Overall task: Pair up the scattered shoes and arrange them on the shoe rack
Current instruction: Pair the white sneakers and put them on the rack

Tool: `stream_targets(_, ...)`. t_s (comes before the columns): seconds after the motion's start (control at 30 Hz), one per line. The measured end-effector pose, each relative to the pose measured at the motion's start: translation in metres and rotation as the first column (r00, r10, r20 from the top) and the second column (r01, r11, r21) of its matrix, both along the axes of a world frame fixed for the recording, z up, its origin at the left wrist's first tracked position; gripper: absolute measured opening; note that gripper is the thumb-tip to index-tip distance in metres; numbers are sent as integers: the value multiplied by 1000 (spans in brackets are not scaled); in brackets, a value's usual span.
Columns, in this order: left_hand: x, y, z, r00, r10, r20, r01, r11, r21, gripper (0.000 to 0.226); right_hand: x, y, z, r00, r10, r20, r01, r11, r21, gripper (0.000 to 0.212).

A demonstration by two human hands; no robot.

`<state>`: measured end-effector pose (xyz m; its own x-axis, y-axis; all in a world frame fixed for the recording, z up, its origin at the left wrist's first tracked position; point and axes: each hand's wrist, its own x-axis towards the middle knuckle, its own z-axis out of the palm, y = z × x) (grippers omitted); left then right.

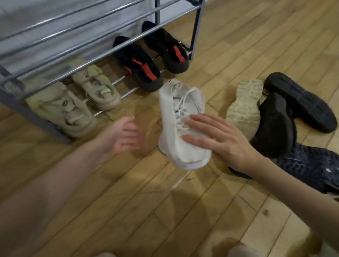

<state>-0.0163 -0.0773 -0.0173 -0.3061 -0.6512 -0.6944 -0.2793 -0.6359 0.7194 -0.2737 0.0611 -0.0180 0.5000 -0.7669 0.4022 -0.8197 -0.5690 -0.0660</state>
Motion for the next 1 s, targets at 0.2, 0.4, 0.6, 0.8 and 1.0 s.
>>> stream_targets(0.2, -2, -16, 6, 977, 16, -211, 12, 991, 132, 65, 19, 7, -1, 995, 100, 5, -100, 995, -31, 33)
stream_targets(0.4, -10, -9, -6, 961, 217, -170, -189, 967, 170, 20, 20, 2, -13, 994, 77, -83, -74, 997, 35, 47)
stream_targets(0.6, 20, 6, -30, 840, 528, -123, -499, 841, 207, 14, 3, -27, -21, 879, -476, -3, 445, 820, 360, 90)
stream_targets(0.8, 50, 24, -35, 721, 689, -65, -671, 719, 181, 22, 25, -47, -38, 412, -885, 215, 525, 423, 739, 93)
stream_targets(1.0, 81, 33, -39, 636, 771, -39, -763, 636, 116, 30, 80, -75, -49, 243, -964, 112, 433, 211, 876, 130)
